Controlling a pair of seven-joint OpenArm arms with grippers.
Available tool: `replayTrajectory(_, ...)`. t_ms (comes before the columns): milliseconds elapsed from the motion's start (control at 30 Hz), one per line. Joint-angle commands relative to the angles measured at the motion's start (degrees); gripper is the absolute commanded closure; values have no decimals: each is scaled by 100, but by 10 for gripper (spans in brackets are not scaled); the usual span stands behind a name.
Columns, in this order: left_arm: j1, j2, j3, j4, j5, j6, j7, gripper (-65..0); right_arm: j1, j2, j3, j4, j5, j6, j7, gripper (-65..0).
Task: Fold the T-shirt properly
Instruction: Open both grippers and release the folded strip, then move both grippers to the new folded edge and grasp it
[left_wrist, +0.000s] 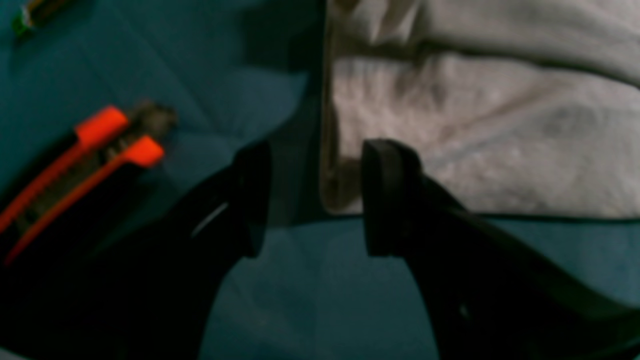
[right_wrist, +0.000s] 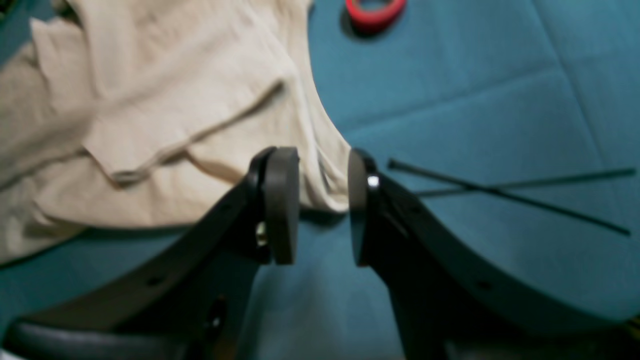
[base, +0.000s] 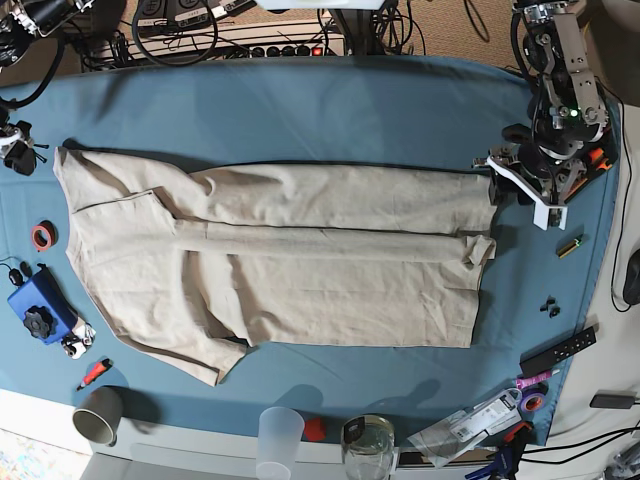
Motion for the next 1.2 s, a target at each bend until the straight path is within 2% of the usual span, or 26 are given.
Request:
replayTrajectory(0,-35,22,-7,46,-61,87,-96,-296,24,162,46,101,133,8,160,-170)
replayTrajectory(133,-37,162,-7,13,-61,72,-90,-296,26,160,44,101,133,8,160,-170)
replayTrajectory(300,-35,166,33,15,-57,70,61,-296,26,162,44,101,133,8,160,-170)
replayTrajectory(433,-35,166,33,17,-350,37,59,-294,26,162,44,101,136,8,164,-170)
replayTrajectory(500,-35,166,33,20,-557,-236,59,-294,26,162,44,101,136,8,177,-170)
replayTrajectory(567,-39,177,33,24,-640,-330,42,-289,26,162,44,101,133,8,216,-170)
replayTrajectory(700,-35,205,33,20,-487,-297,-72,-242,26,146,44,101,129,8,334,-170)
replayTrajectory(800,-37,216,33,-15,-297,-297,-168,-242,26,76,-7,96,-179,8,557,-170)
replayTrajectory(867,-70,216,33,-162,-192,-295,-197,-242,24,31,-136,39,-446,8,743,-170)
replayTrajectory(967,-114,214,33,-437,-195,-299,-175,-242,26,28,-439,-188,-507,8,898,-171)
replayTrajectory(1100,-155,214,33,-444,-452,-302,24,-242,26,15,-885,-282,-525,8,914,-172)
replayTrajectory(1167,-162,214,33,-442,-538,-308,57,-242,26,15,-1080,-282,-741,8,1047,-172)
